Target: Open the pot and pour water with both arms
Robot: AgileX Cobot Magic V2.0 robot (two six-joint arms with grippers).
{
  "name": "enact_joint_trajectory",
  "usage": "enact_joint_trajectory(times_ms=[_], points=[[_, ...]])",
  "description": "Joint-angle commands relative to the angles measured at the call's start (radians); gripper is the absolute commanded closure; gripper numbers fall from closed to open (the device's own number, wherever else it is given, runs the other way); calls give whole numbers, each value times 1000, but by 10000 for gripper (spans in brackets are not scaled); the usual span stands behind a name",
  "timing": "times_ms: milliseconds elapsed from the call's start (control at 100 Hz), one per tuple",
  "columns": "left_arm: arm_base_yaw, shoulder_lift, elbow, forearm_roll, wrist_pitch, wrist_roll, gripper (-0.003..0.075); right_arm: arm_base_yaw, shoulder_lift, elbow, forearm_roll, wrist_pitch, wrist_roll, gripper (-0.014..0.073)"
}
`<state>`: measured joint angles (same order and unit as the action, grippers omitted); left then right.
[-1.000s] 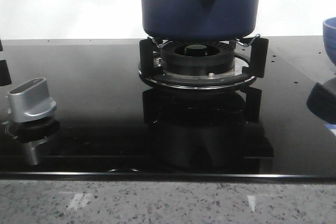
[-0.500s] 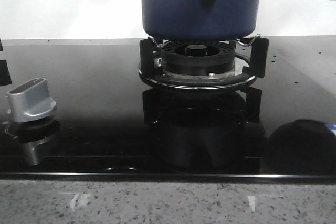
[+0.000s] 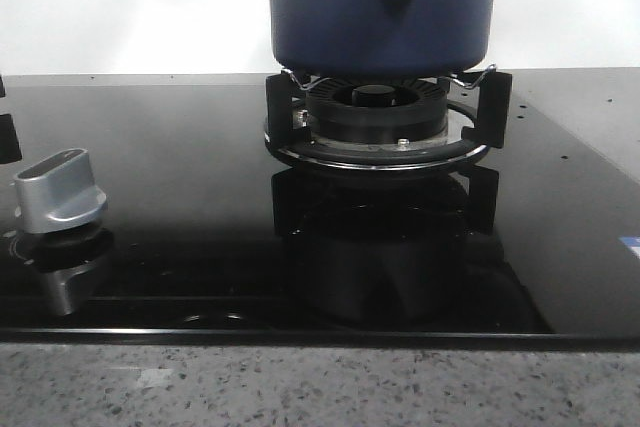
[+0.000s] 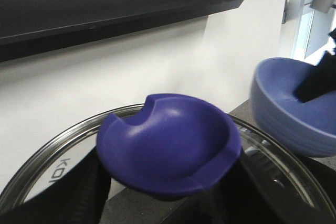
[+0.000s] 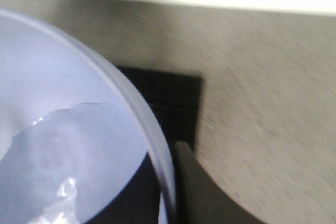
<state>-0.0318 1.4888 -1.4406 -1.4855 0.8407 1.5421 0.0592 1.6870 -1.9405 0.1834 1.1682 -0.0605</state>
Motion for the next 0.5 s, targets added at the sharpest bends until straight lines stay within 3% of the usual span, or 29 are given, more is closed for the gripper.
enact_joint_trajectory(times_ms=[0,260,490], points=[[3,-48,-34,-90,-18,-8,457,41,-29,-42,24,-121,-22,647],[3,-48,-34,-90,-42,-8,457,135,-13,-26,24,-313,-103,647],[3,-48,-34,-90,-52,-8,457,164,-35,111,-31,-584,-135,646]])
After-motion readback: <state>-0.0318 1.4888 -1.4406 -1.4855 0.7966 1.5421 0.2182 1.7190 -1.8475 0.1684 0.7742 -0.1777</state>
